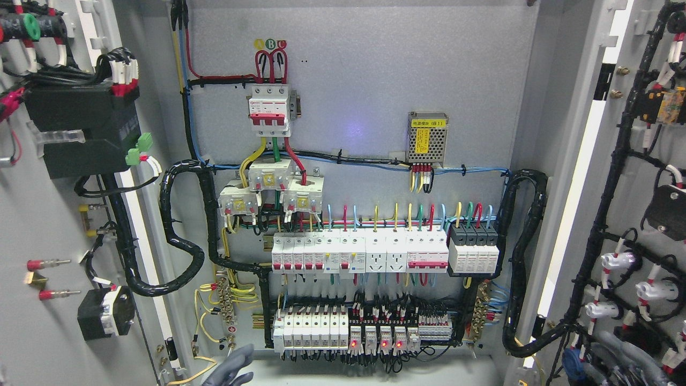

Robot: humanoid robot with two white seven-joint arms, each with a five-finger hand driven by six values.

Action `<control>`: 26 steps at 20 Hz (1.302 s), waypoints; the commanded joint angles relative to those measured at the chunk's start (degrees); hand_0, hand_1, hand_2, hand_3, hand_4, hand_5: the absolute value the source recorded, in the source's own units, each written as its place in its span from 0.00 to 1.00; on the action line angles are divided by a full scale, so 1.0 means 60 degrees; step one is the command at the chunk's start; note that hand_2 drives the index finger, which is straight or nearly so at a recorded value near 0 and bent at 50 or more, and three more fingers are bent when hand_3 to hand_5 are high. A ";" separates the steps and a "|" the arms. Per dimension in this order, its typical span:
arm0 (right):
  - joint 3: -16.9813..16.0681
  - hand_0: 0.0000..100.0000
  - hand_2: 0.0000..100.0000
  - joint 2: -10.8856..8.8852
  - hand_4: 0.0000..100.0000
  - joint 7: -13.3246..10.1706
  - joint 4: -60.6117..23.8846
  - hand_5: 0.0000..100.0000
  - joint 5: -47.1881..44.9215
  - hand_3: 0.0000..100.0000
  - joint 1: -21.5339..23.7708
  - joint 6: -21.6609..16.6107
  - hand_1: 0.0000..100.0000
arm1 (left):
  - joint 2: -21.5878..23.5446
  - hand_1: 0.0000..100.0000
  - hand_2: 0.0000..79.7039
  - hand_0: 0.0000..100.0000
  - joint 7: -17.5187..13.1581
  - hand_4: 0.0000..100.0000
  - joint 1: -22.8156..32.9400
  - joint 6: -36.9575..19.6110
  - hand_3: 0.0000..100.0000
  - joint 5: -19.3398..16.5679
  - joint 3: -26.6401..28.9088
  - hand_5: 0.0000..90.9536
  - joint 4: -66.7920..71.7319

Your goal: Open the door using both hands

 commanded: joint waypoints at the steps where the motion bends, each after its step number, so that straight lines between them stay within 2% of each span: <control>1: -0.0050 0.00 0.00 0.0015 0.00 -0.0031 0.0019 0.00 -0.0015 0.00 0.0002 0.0004 0.00 | 0.0974 0.00 0.00 0.00 -0.0028 0.00 0.0280 -0.0147 0.00 0.0853 0.1075 0.00 0.0000; 5: -0.0109 0.00 0.00 0.0044 0.00 -0.0075 0.0019 0.00 -0.0030 0.00 0.0017 0.0004 0.00 | 0.1297 0.00 0.00 0.00 -0.0042 0.00 0.0587 -0.0235 0.00 0.1468 0.1573 0.00 0.0030; 19: -0.0724 0.00 0.00 0.0088 0.00 -0.0046 0.0560 0.00 -0.0836 0.00 0.0237 0.0004 0.00 | 0.2176 0.00 0.00 0.00 -0.0086 0.00 0.1101 -0.0221 0.00 0.2918 0.3023 0.00 0.0659; 23: -0.0958 0.00 0.00 0.0074 0.00 -0.0060 0.0795 0.00 -0.0836 0.00 0.0237 0.0018 0.00 | 0.2542 0.00 0.00 0.00 -0.0086 0.00 0.1159 -0.0235 0.00 0.3490 0.3214 0.00 0.1083; 26: -0.1119 0.00 0.00 0.0074 0.00 -0.0060 0.0956 0.00 -0.0836 0.00 0.0237 0.0018 0.00 | 0.2587 0.00 0.00 0.00 -0.0086 0.00 0.1159 -0.0235 0.00 0.3594 0.3230 0.00 0.1464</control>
